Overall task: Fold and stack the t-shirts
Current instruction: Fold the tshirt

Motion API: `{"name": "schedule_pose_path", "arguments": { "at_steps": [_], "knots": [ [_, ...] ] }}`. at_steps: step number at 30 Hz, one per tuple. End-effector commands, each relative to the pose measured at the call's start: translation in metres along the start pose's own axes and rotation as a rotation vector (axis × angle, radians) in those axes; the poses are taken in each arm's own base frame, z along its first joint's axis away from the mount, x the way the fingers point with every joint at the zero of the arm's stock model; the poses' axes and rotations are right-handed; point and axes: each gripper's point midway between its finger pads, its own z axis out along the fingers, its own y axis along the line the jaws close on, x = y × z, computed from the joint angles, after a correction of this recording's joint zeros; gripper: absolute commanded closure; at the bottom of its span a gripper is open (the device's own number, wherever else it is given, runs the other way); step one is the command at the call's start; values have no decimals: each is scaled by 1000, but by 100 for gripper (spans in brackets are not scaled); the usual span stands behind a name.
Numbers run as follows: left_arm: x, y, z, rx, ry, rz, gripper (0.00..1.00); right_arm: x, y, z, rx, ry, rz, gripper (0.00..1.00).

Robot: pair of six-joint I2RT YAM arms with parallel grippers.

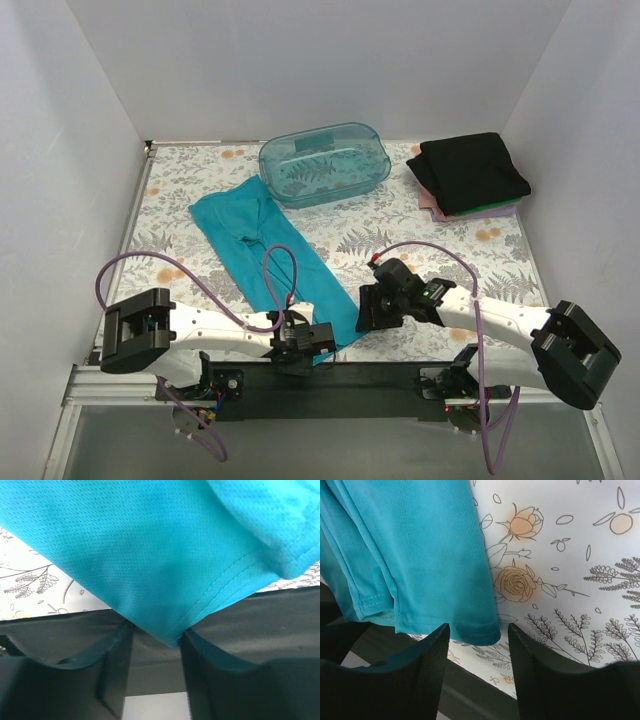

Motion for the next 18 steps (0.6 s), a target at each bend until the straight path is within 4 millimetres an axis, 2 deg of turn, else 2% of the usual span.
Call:
{"name": "schedule_pose_path", "arguments": {
  "at_steps": [1, 4, 5, 6, 8, 11, 12, 18],
  "knots": [
    [-1, -9, 5, 26, -9, -4, 62, -10, 6, 4, -25, -18, -19, 44],
    [0, -10, 10, 1, -4, -7, 77, -7, 3, 8, -12, -6, -24, 55],
    [-1, -10, 10, -3, -6, -8, 90, -9, 3, 8, -11, -10, -24, 68],
    [-2, -10, 10, -11, -12, -8, 98, -9, 3, 9, -10, -11, -27, 76],
    [-6, -16, 7, 0, -19, -10, 100, -12, 1, 7, 0, -23, -40, 90],
    [-7, -28, -1, 48, -15, -1, 100, -16, -3, 0, 19, -54, -50, 92],
    [-7, -30, -2, 58, -12, 0, 100, -14, -12, -3, 68, -55, -44, 94],
    [2, -71, -24, 199, 8, 90, 100, -18, -37, -32, 186, -146, -41, 95]
  ]
}}
